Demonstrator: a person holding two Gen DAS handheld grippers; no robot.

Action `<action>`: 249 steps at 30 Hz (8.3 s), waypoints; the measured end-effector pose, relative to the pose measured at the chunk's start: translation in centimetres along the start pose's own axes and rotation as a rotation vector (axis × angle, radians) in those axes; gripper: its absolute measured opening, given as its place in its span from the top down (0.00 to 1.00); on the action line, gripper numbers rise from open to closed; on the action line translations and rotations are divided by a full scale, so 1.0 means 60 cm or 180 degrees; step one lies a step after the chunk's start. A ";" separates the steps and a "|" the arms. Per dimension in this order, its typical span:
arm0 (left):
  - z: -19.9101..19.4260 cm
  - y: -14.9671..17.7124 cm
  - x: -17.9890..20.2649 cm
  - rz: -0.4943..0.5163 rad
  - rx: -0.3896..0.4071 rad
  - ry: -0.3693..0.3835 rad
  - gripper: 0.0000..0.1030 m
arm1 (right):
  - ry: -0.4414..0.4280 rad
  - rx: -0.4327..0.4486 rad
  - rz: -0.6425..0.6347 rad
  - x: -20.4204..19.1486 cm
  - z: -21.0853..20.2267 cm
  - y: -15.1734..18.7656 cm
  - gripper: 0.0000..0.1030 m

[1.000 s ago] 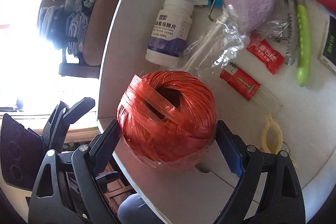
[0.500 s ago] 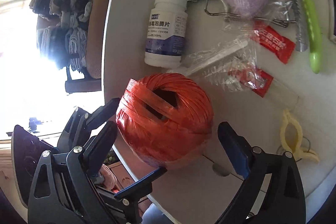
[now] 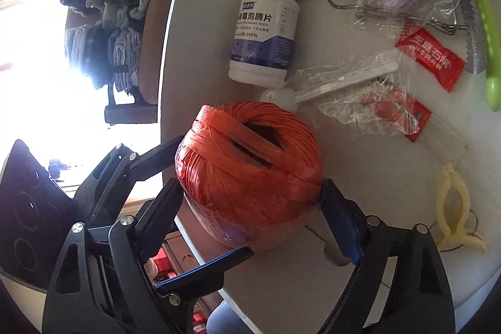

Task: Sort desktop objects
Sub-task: 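Lower the twine ball into the box corner and open the right gripper, then withdraw the right gripper from the box back over the table, then move the right gripper to the red grater-peeler beside the corkscrew, then close the right gripper on the red grater-peeler and lift it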

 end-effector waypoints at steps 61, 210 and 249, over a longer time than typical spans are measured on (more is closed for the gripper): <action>-0.141 0.066 0.214 -0.0609 0.1239 -0.0415 0.00 | 0.2461 0.1870 -0.0558 0.042 -0.316 0.372 0.00; 0.237 -0.217 0.767 0.1881 0.0443 0.0426 0.37 | 0.1999 0.2518 0.0282 0.505 -0.581 0.580 0.26; 0.196 -0.060 0.676 0.0532 0.0713 0.1128 0.39 | 0.0094 0.2418 0.0898 0.557 -0.497 0.448 0.44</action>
Point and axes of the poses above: each gripper's, at about its wrist camera, not at the fingertips, and z roughly the way its jaws point, x to its right, y to its underside, the point moved 9 cm from there along z, roughly the way its jaws point, and after that the axes turned 11 degrees about -x, right-handed, at the moved point
